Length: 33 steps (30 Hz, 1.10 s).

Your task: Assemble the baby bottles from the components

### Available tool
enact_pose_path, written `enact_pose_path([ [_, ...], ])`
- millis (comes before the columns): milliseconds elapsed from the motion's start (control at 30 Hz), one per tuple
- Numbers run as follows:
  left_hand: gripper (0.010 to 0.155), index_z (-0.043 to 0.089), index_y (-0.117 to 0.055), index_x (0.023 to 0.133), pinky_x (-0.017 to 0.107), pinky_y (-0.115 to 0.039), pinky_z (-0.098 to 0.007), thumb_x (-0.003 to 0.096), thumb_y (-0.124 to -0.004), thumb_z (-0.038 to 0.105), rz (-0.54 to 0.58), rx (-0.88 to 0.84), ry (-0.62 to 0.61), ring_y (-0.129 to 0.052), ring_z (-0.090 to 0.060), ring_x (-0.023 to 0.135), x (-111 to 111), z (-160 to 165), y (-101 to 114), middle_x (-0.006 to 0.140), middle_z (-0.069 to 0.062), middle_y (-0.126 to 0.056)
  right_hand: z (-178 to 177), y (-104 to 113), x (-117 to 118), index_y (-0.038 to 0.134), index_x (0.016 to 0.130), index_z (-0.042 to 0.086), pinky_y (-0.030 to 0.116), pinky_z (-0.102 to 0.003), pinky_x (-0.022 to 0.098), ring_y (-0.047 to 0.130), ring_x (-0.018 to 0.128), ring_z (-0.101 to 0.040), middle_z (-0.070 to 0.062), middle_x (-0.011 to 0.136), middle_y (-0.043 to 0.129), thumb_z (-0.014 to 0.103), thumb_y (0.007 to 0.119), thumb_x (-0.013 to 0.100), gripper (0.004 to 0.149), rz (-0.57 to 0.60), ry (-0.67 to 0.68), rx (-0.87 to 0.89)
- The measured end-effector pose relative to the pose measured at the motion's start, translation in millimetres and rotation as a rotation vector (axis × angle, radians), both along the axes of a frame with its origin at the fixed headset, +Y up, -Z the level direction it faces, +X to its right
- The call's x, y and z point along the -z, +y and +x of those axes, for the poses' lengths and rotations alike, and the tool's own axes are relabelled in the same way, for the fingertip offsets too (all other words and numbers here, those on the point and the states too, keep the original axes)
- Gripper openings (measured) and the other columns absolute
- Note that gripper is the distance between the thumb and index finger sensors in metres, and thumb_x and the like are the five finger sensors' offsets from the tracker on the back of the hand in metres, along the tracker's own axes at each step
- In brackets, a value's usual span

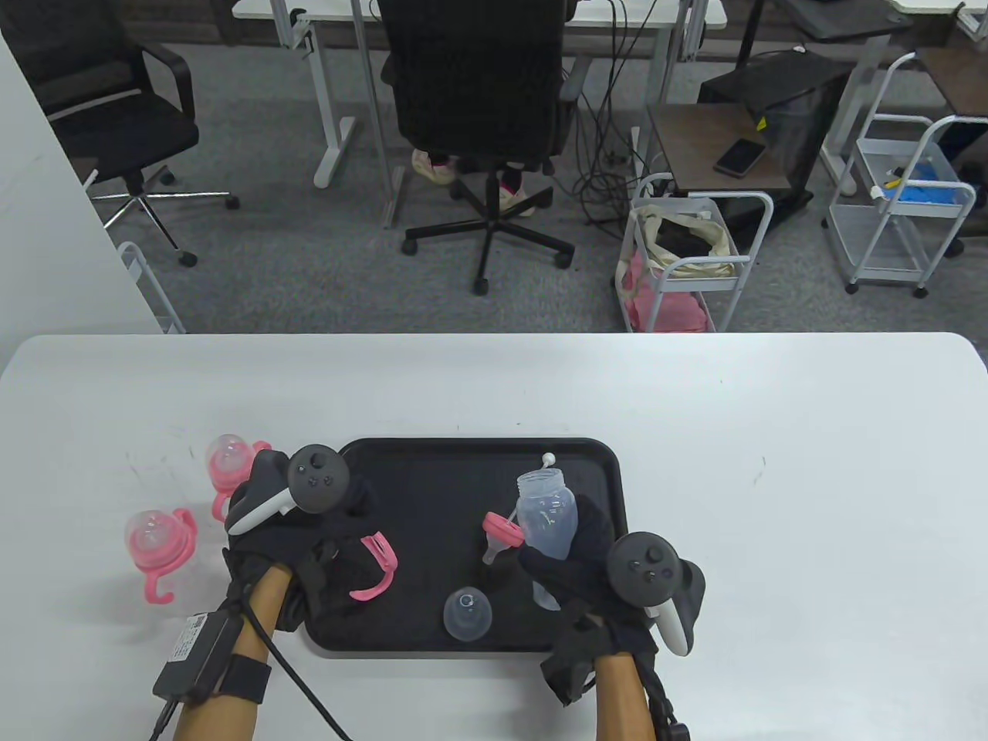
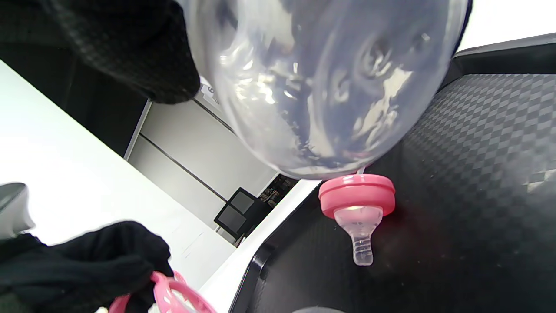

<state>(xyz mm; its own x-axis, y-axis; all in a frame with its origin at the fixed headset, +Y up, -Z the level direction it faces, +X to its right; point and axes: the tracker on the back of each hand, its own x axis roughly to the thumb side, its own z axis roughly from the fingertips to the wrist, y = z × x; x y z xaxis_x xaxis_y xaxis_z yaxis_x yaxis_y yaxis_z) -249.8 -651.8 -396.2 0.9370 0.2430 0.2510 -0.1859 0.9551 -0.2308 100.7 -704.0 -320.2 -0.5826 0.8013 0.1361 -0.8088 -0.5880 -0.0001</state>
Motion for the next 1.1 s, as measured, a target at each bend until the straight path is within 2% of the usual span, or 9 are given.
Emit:
enact_pose_path([
  [133, 0.037, 0.041, -0.076, 0.083, 0.052, -0.087, -0.035, 0.049, -0.084, 0.052, 0.115, -0.176, 0.047, -0.102, -0.009, 0.063, -13, -7, 13, 0.084, 0.011, -0.096, -9, 0, 0, 0.029, 0.11, -0.002, 0.068, -0.064, 0.068, 0.079, 0.089, -0.043, -0.026, 0.105, 0.05, 0.054, 0.09, 0.053, 0.1, 0.0, 0.065, 0.037],
  [233, 0.035, 0.041, -0.079, 0.079, 0.049, -0.09, -0.034, 0.0472, -0.087, 0.052, 0.216, -0.399, 0.111, -0.105, -0.01, 0.061, -25, -14, 16, 0.082, 0.01, -0.098, -15, 0, 1, 0.029, 0.111, -0.001, 0.067, -0.063, 0.069, 0.078, 0.091, -0.042, -0.025, 0.106, 0.049, 0.054, 0.09, 0.053, 0.1, -0.001, 0.129, 0.08],
  [333, 0.033, 0.041, -0.081, 0.076, 0.047, -0.094, -0.032, 0.0465, -0.089, 0.052, 0.293, -0.634, 0.158, -0.108, -0.009, 0.061, -37, -20, 11, 0.082, 0.01, -0.099, -25, -1, 2, 0.028, 0.111, 0.001, 0.067, -0.063, 0.071, 0.077, 0.092, -0.042, -0.024, 0.107, 0.049, 0.054, 0.09, 0.053, 0.1, 0.006, 0.21, 0.124],
  [533, 0.032, 0.042, -0.079, 0.077, 0.047, -0.097, -0.026, 0.0478, -0.088, 0.051, 0.323, -0.996, 0.165, -0.108, -0.007, 0.063, -52, -19, -5, 0.086, 0.011, -0.096, -46, -1, 2, 0.028, 0.112, 0.003, 0.065, -0.063, 0.073, 0.076, 0.094, -0.041, -0.023, 0.108, 0.049, 0.053, 0.091, 0.052, 0.1, 0.003, 0.397, 0.143],
  [633, 0.033, 0.043, -0.077, 0.079, 0.049, -0.097, -0.026, 0.0484, -0.088, 0.05, 0.319, -1.081, 0.158, -0.108, -0.007, 0.066, -55, -17, -14, 0.088, 0.011, -0.094, -61, -4, 1, 0.029, 0.112, 0.003, 0.064, -0.063, 0.073, 0.076, 0.095, -0.042, -0.023, 0.108, 0.049, 0.052, 0.091, 0.052, 0.1, -0.027, 0.478, 0.121],
  [700, 0.033, 0.043, -0.077, 0.079, 0.05, -0.097, -0.025, 0.0488, -0.088, 0.049, 0.281, -1.108, 0.15, -0.108, -0.007, 0.067, -55, -15, -17, 0.089, 0.012, -0.093, -68, -6, 0, 0.03, 0.113, 0.004, 0.064, -0.063, 0.073, 0.076, 0.095, -0.042, -0.022, 0.109, 0.049, 0.052, 0.092, 0.051, 0.099, -0.028, 0.483, 0.092],
  [867, 0.032, 0.043, -0.076, 0.08, 0.051, -0.097, -0.025, 0.0501, -0.086, 0.049, 0.243, -1.141, 0.116, -0.107, -0.007, 0.069, -57, -12, -25, 0.091, 0.012, -0.091, -73, -8, 0, 0.033, 0.114, 0.006, 0.065, -0.063, 0.073, 0.077, 0.095, -0.041, -0.021, 0.109, 0.052, 0.053, 0.092, 0.05, 0.098, -0.013, 0.46, 0.064],
  [1100, 0.031, 0.043, -0.076, 0.08, 0.052, -0.097, -0.025, 0.0504, -0.086, 0.048, 0.207, -1.134, 0.052, -0.107, -0.007, 0.071, -58, -5, -27, 0.092, 0.012, -0.091, -65, -13, 2, 0.032, 0.113, 0.005, 0.065, -0.064, 0.072, 0.077, 0.095, -0.04, -0.021, 0.109, 0.052, 0.054, 0.091, 0.051, 0.098, -0.02, 0.405, 0.143],
])
